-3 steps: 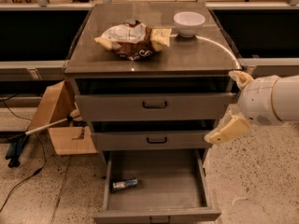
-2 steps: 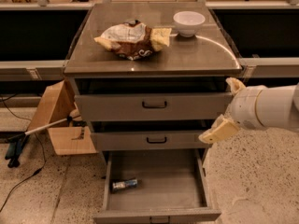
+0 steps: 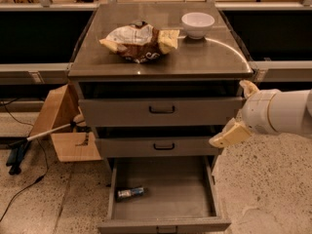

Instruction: Pick redbull can from bottom drawer and place on counter

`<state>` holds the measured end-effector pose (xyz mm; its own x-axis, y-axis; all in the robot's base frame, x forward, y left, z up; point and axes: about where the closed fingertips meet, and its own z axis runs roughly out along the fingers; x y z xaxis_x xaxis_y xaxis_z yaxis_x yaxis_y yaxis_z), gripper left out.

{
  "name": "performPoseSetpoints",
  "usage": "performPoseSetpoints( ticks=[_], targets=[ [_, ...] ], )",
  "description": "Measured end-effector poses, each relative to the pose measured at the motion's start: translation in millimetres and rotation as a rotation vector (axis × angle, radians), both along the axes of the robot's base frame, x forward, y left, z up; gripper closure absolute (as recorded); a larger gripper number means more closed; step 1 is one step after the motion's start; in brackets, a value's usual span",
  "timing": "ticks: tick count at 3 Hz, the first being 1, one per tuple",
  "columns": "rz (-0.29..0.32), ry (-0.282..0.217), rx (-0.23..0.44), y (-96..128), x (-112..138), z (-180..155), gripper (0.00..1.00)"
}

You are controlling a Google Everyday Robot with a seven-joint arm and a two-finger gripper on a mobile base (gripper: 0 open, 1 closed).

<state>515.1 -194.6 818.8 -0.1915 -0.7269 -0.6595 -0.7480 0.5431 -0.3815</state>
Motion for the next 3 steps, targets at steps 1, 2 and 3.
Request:
performPoseSetpoints(
  ticks=[1,2,3],
  targets=[
    [-0.015,0.047,0.01,-1,5,-19,0.0],
    [-0.014,0.149,0.067,2,12,-75,0.0],
    [-0.029,0.245,0.1,5,13,-111,0.0]
  ],
)
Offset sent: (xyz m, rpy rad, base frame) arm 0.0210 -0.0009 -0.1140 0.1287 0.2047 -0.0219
